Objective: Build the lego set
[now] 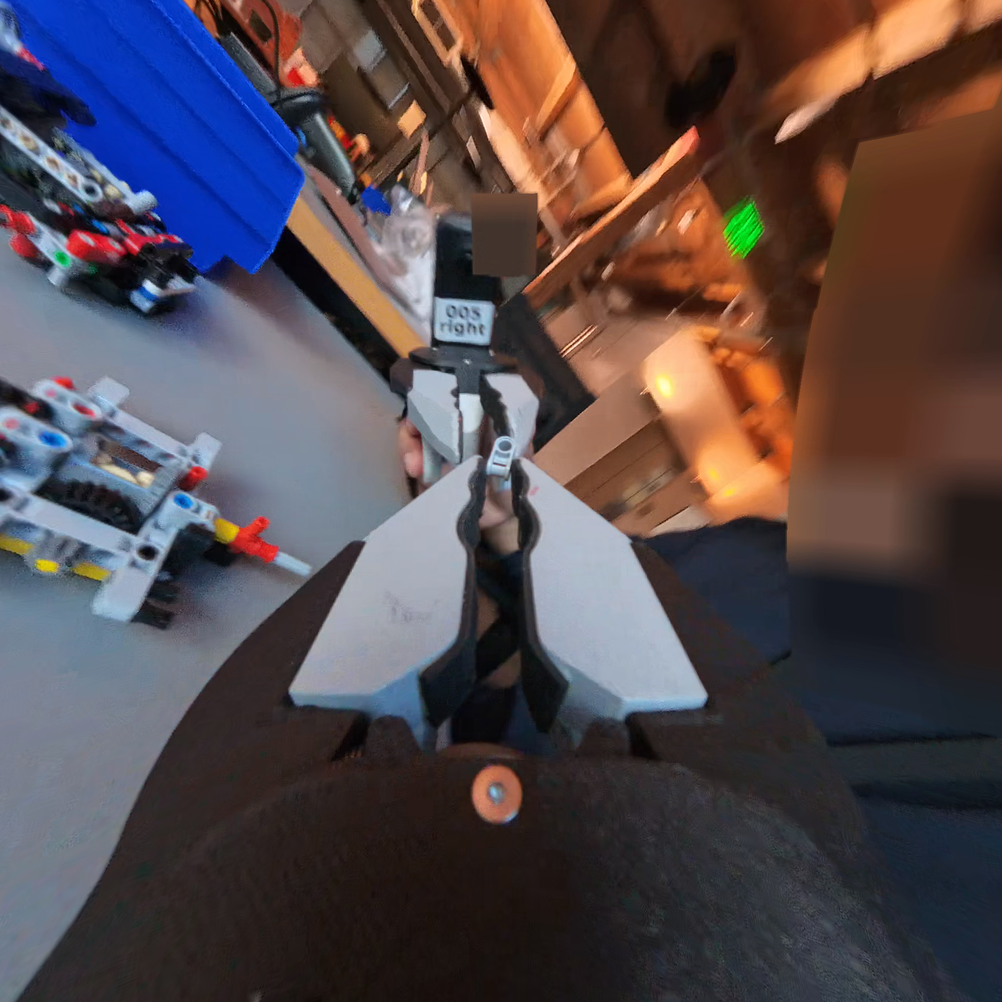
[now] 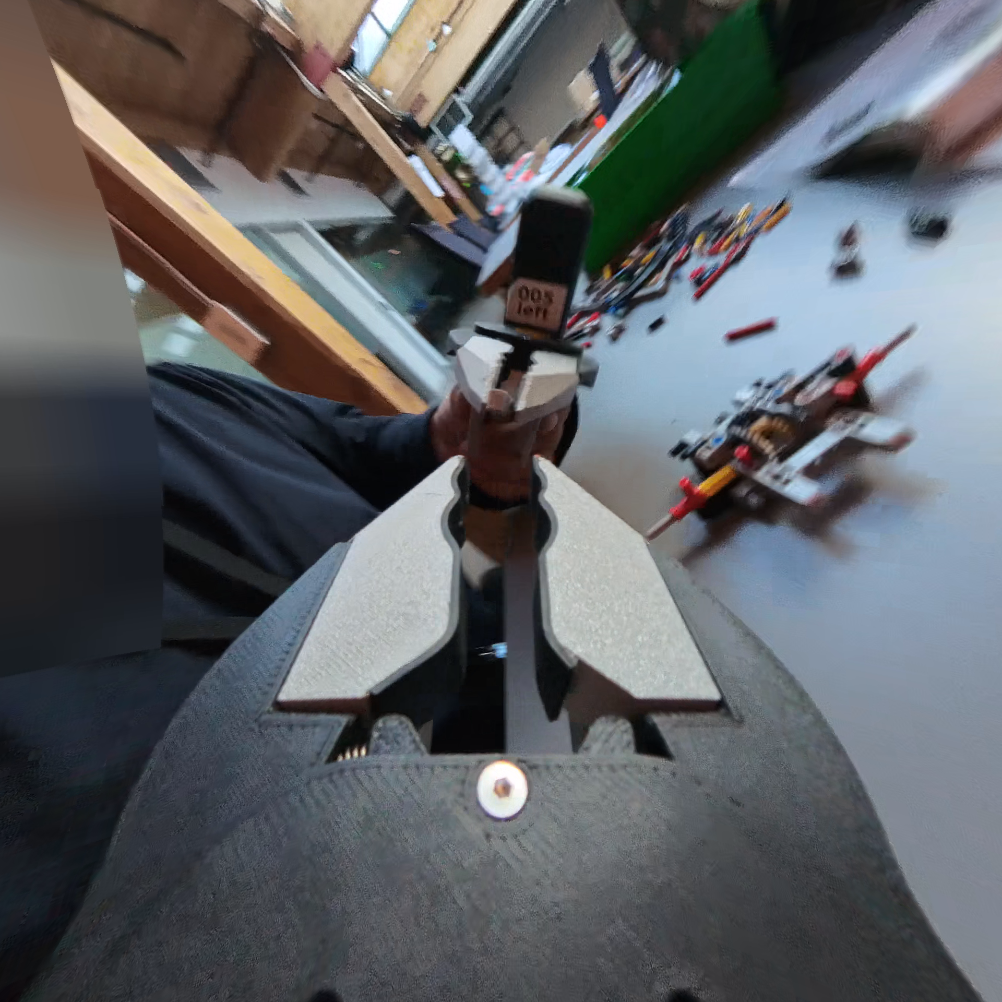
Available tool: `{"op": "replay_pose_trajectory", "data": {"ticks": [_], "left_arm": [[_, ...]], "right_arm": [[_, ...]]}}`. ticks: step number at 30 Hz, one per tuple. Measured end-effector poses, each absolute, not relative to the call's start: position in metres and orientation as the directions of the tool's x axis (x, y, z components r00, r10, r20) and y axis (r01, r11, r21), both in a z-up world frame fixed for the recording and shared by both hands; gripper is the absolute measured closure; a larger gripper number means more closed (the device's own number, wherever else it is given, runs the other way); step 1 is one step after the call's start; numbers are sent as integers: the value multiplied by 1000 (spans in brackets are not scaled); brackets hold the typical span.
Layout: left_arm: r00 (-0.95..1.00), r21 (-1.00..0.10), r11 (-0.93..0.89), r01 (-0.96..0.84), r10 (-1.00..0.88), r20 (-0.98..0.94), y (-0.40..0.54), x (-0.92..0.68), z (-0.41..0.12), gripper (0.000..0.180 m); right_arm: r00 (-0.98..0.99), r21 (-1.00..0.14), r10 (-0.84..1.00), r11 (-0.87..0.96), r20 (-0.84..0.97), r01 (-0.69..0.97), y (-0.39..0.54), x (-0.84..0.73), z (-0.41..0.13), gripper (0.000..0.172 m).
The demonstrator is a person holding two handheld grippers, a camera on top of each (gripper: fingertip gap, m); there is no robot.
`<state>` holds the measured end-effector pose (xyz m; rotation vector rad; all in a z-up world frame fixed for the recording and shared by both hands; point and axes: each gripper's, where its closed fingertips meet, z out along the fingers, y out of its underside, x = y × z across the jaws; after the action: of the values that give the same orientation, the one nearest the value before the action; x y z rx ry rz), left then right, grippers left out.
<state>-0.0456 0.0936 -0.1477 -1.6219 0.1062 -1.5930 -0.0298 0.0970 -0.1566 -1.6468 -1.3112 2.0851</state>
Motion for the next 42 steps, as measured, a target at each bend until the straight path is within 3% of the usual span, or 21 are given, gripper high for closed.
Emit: {"op": "replay_pose_trajectory", "data": {"ticks": [4, 7, 11, 17, 24, 30, 42], "left_arm": [[-109, -304, -707, 639, -475, 873, 97, -55, -132, 173], [-205, -211, -717, 664, -446, 871, 94, -50, -129, 174], [-305, -116, -744, 659, -404, 862, 90, -41, -128, 173], [-350, -50, -755, 654, -360, 865, 89, -36, -133, 174], [-388, 1, -731, 682, -361, 848, 91, -39, -132, 174], [-365, -26, -728, 685, -374, 852, 90, -38, -133, 174], [-338, -36, -714, 699, -374, 864, 91, -36, -134, 173]], "right_arm": [[-275, -920, 894, -279, -354, 276, 92, -33, -145, 147], [-133, -964, 990, -9, -45, 265, 94, -37, -142, 141], [-16, -887, 933, 348, 361, 302, 92, -42, -138, 145], [6, -735, 785, 578, 620, 353, 88, -47, -143, 156], [54, -712, 744, 612, 666, 344, 89, -50, -141, 153], [50, -750, 775, 591, 630, 297, 87, -48, -138, 158], [57, -710, 731, 637, 680, 300, 87, -48, -135, 161]]}}
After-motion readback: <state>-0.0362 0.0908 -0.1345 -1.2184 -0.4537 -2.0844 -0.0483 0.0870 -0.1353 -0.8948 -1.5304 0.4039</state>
